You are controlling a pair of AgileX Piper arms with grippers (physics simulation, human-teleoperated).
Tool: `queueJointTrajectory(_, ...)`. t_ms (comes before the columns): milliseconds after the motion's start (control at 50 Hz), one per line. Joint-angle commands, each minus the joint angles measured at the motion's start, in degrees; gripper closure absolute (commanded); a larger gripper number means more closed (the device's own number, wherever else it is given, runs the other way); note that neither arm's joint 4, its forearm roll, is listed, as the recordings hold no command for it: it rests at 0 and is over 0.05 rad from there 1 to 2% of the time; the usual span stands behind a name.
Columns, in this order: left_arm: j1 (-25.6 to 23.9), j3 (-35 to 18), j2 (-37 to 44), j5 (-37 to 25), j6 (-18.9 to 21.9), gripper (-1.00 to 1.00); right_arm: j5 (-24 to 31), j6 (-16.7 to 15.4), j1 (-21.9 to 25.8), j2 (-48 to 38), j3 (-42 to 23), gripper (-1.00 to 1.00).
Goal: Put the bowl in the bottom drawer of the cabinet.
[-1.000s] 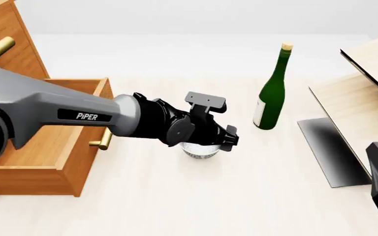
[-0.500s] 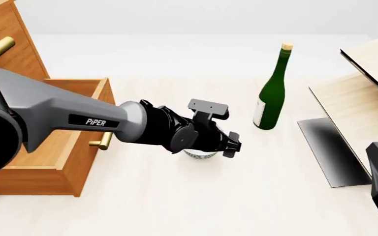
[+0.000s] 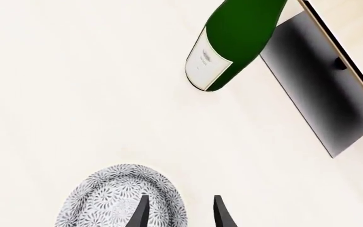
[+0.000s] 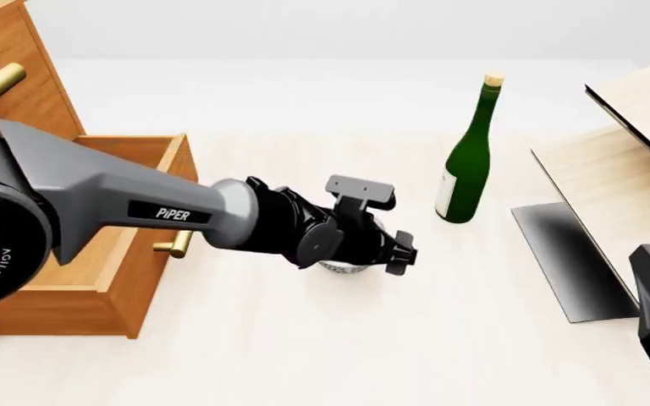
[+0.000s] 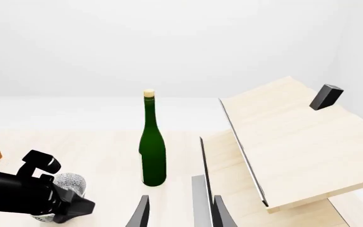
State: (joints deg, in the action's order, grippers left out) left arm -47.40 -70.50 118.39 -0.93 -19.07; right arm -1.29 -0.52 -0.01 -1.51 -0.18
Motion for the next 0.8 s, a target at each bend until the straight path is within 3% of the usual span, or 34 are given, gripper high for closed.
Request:
queueJointTrajectory(20, 0.06, 0.03, 0.89, 0.73, -0.27, -1.00, 0.00, 0.01, 0.00, 0.01, 0.00, -1.00)
queueJointTrajectory(800, 0.25, -0.79, 2.17, 0.94, -0.65, -1.00, 0.00, 0.01, -0.01, 0.00, 0.00, -1.00)
